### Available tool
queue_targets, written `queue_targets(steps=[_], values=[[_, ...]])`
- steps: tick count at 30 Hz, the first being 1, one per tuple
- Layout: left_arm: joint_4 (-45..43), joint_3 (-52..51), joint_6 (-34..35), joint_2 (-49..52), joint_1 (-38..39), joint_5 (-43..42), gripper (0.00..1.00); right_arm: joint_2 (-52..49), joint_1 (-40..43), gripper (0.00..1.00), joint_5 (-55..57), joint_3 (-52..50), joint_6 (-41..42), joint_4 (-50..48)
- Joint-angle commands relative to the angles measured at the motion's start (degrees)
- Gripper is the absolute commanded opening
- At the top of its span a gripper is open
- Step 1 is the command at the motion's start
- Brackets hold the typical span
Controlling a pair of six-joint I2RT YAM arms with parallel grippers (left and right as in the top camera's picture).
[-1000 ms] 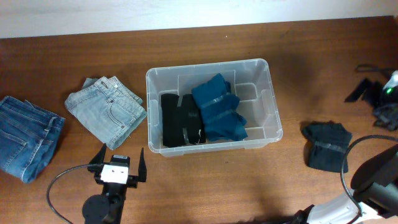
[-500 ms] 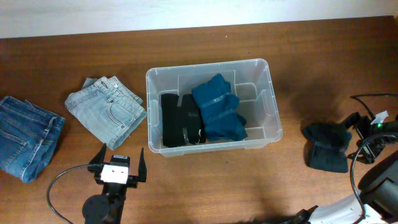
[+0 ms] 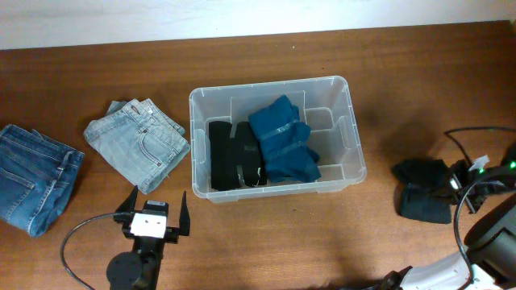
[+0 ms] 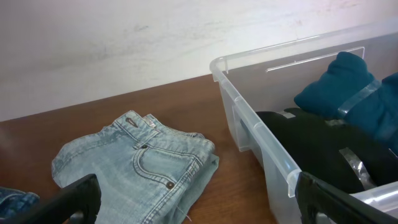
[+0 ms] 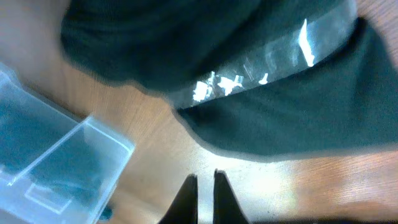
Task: Pack container
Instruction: 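Grasp the black socks on the right with the right gripper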
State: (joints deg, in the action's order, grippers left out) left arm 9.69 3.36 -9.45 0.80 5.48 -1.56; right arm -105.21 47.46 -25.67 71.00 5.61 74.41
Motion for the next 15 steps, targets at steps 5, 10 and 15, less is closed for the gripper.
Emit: queue_targets(steps=[5, 10, 15], values=[[-0.17, -0.59, -0.94, -0.39, -0.28, -0.61, 1.0, 0.15, -0.17, 0.04, -0.68, -12.63, 4.2, -12.5], [-0.17, -0.59, -0.94, -0.39, -0.28, -0.61, 0.99, 0.17, -0.46, 0.04, 0.33, -14.93, 4.33, -21.05], [-0.17, -0.59, -0.94, -0.39, -0.28, -0.61, 0.99, 0.15, -4.74, 0.04, 4.35, -11.78, 4.33, -25.22]])
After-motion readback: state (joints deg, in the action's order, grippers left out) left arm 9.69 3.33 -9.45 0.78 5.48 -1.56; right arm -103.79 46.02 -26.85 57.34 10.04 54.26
